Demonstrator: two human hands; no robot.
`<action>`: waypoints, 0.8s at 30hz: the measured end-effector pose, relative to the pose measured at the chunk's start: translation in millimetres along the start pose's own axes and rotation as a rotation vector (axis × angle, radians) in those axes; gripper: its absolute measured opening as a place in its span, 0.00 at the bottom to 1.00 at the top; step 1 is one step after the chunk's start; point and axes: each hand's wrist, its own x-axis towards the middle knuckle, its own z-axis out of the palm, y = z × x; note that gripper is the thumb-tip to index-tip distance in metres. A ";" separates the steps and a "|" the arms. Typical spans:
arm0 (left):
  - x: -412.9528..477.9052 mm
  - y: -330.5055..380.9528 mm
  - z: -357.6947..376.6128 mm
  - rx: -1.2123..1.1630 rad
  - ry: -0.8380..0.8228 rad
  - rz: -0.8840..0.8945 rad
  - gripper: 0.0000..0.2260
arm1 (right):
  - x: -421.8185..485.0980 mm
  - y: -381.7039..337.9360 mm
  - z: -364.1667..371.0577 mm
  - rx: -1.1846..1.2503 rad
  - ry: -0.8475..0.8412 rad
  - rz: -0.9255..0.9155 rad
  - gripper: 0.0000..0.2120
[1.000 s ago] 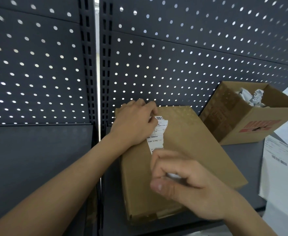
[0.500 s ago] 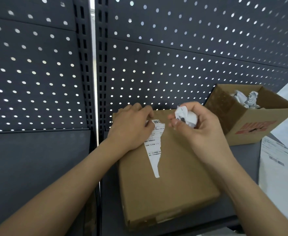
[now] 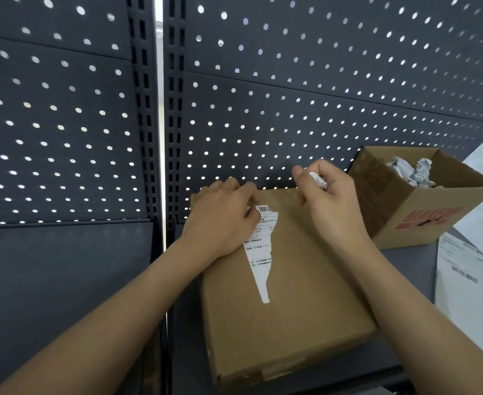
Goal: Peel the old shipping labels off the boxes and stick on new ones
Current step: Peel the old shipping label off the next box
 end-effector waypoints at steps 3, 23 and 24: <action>0.3 -0.4 0.1 0.001 -0.015 -0.008 0.12 | 2.3 8.9 -0.3 -0.050 -0.044 0.039 0.19; 0.5 1.0 -0.7 0.005 -0.018 -0.015 0.10 | 6.2 30.3 -17.5 -0.294 -0.092 0.043 0.03; 0.6 1.0 -0.4 0.007 -0.016 -0.013 0.10 | 6.7 30.3 -18.3 -0.292 -0.078 0.053 0.04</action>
